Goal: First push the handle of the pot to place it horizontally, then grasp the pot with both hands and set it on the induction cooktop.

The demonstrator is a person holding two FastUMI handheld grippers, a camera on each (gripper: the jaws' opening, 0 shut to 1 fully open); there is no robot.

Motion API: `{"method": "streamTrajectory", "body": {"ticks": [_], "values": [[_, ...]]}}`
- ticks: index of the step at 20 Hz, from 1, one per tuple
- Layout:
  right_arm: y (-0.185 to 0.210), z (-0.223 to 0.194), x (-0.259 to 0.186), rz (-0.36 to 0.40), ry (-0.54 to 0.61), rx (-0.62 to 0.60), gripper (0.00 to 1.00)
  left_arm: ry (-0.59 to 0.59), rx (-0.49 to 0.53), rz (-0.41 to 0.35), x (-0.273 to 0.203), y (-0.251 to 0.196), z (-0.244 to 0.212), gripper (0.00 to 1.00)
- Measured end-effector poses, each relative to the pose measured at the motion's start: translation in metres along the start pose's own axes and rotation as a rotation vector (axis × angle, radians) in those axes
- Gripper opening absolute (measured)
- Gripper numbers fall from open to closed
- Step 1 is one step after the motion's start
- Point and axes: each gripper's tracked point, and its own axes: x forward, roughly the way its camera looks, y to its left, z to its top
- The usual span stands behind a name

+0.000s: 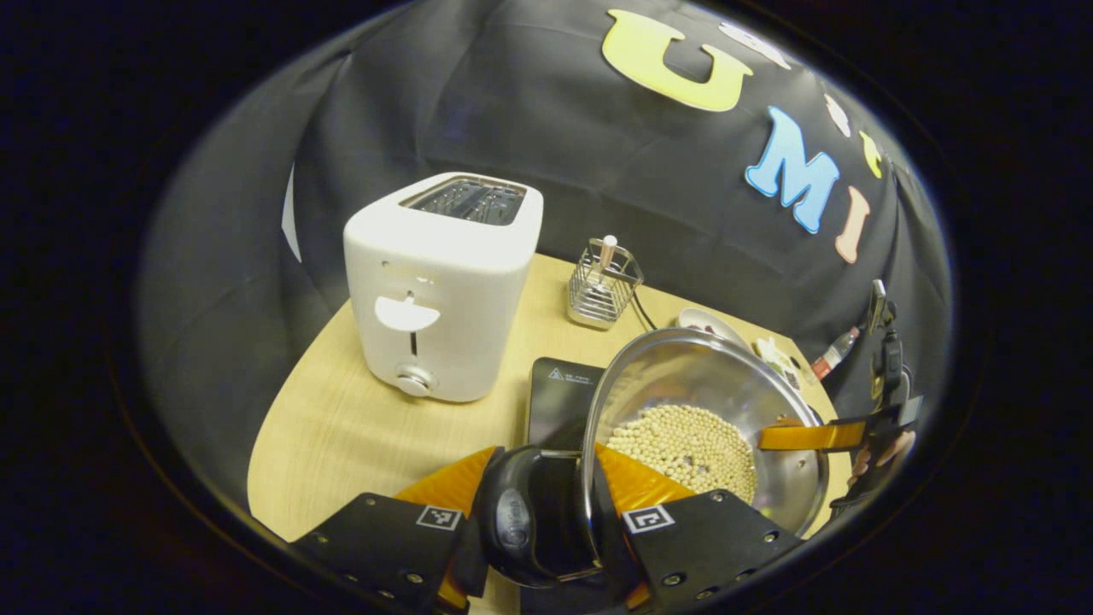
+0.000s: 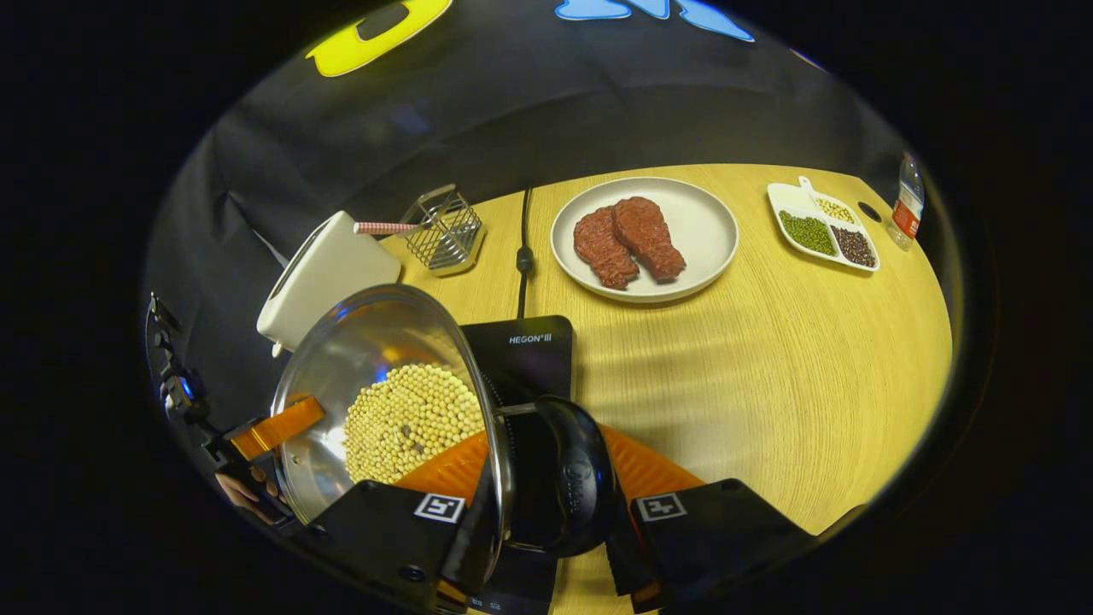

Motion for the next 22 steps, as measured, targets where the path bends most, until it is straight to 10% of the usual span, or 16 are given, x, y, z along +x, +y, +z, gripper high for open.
{"method": "streamTrajectory", "body": {"ticks": [14, 17, 22], "values": [[0.005, -0.011, -0.005, -0.004, 0.030, -0.014, 0.58, 0.006, -0.012, 0.045, 0.004, 0.005, -0.004, 0.54], [0.009, -0.016, -0.011, -0.008, 0.029, -0.046, 0.98, -0.001, -0.023, 0.091, 0.002, 0.013, -0.005, 0.80], [0.003, -0.008, -0.037, -0.038, -0.019, -0.060, 0.98, -0.040, -0.005, 0.126, -0.025, 0.015, 0.008, 0.84]]}}
